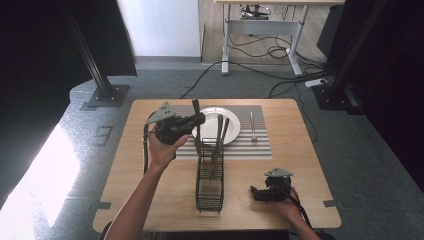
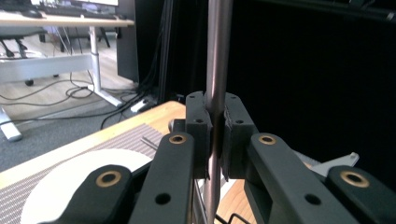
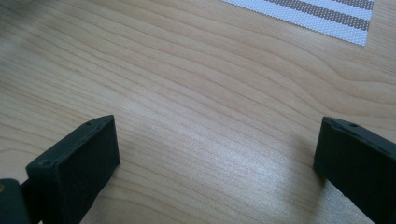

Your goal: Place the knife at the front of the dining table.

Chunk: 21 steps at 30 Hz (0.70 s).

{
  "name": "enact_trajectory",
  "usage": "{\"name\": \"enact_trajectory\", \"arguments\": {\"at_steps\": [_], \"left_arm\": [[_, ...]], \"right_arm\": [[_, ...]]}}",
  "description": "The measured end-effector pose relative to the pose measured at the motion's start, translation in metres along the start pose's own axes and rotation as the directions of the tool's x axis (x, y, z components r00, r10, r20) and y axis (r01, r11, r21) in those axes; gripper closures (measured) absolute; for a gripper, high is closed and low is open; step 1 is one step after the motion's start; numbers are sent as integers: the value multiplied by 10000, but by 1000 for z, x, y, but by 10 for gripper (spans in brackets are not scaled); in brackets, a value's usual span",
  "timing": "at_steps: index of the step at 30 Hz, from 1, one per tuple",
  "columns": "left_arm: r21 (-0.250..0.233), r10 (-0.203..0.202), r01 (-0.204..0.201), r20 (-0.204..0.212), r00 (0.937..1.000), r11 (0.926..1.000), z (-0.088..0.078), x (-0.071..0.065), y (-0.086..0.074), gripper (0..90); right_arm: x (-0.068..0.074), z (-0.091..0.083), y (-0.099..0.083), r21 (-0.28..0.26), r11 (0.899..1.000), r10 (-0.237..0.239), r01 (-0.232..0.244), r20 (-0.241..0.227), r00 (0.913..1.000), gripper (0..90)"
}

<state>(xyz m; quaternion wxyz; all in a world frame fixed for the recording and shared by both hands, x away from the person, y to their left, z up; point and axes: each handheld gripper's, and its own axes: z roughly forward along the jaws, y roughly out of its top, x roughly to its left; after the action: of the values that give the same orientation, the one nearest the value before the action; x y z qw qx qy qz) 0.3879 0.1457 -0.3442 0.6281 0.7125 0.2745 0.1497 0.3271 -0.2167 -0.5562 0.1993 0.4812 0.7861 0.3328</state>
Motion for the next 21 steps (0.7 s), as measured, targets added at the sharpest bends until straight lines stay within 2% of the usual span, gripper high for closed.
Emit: {"name": "enact_trajectory", "arguments": {"at_steps": [5,8,10,15,21], "left_arm": [[-314,-145,141,-132,9998,9994,-12,5,5,834],[-501,-368,366,-28,9993,9981,-17,7,7,834],[-539,-348,344,-64,9994,9980,-19,7,8,834],[-503,-265,247,-345,9991,9984,-23,10,9,834],[-308,-442,421,-694,9966,9986,-24,19,5,834]], "right_arm": [[0,0,0,2,10000,-16,16,-3,10000,1],[0,0,0,-2,10000,-25,25,-11,10000,2],[0,0,0,0,10000,-61,61,-36,10000,2],[-1,-1,-1,3,10000,-75,75,-71,9999,1],[-1,-1,-1,-9,10000,-96,96,-82,9999,1]]}}
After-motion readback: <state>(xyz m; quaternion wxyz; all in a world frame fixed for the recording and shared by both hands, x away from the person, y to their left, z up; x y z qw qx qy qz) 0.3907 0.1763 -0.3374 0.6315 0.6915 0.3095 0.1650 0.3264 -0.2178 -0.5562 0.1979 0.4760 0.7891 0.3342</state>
